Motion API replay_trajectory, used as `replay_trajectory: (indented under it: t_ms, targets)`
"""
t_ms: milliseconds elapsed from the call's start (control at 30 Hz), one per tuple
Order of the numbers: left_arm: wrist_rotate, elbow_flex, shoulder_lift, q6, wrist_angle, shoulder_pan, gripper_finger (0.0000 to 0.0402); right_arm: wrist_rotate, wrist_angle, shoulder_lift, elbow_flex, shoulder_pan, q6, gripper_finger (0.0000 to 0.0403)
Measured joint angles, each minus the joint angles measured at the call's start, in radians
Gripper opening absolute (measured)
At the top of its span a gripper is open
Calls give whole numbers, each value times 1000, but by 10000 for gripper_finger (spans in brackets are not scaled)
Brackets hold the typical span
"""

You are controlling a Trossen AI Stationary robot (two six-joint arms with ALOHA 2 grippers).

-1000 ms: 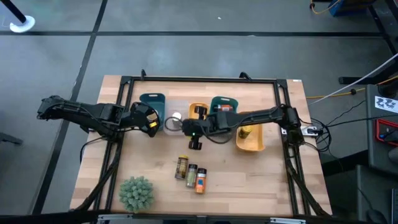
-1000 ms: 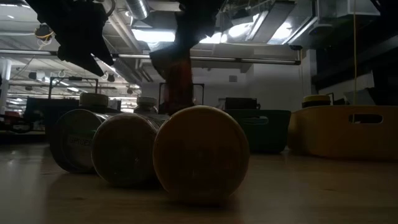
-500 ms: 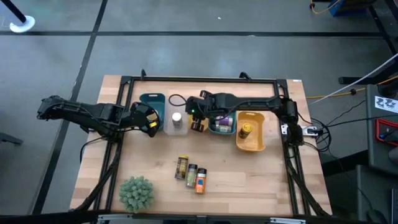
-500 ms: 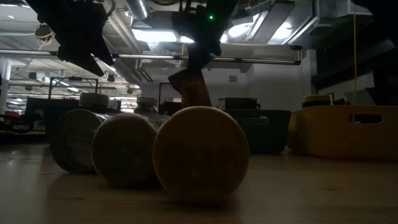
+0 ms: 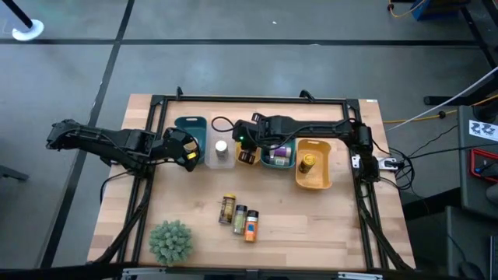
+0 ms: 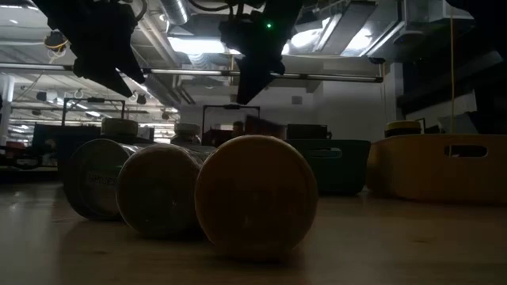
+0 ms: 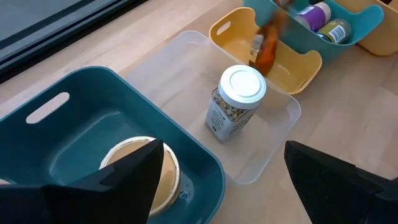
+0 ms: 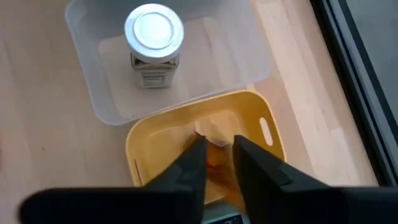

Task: Sort spices by type
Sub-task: Put the orange seasoning pack into the left yellow bin, then put the black seasoning bottle into the green bin

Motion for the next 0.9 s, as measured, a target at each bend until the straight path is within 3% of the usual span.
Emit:
replay_trajectory:
  t_ms: [200, 300, 400, 600, 733, 900]
  targets:
    - [0, 0, 0, 0, 0, 0, 318, -2, -15, 0, 17, 2, 2, 157]
    - [0, 0, 0, 0, 0, 0, 318, -56, -54, 0, 53, 9, 44, 175]
    - [0, 0, 0, 8, 0, 0, 318, -155, -93, 0, 98, 17, 219, 183]
    - [0, 0, 0, 124, 0, 0, 318, -362, -153, 0, 123, 90, 735, 177]
    - [0, 0, 0, 147, -1, -4, 318, -366, -159, 0, 110, 210, 983, 171]
    - [0, 0, 0, 103, 0, -40, 318, -252, -157, 0, 91, 359, 1125, 170]
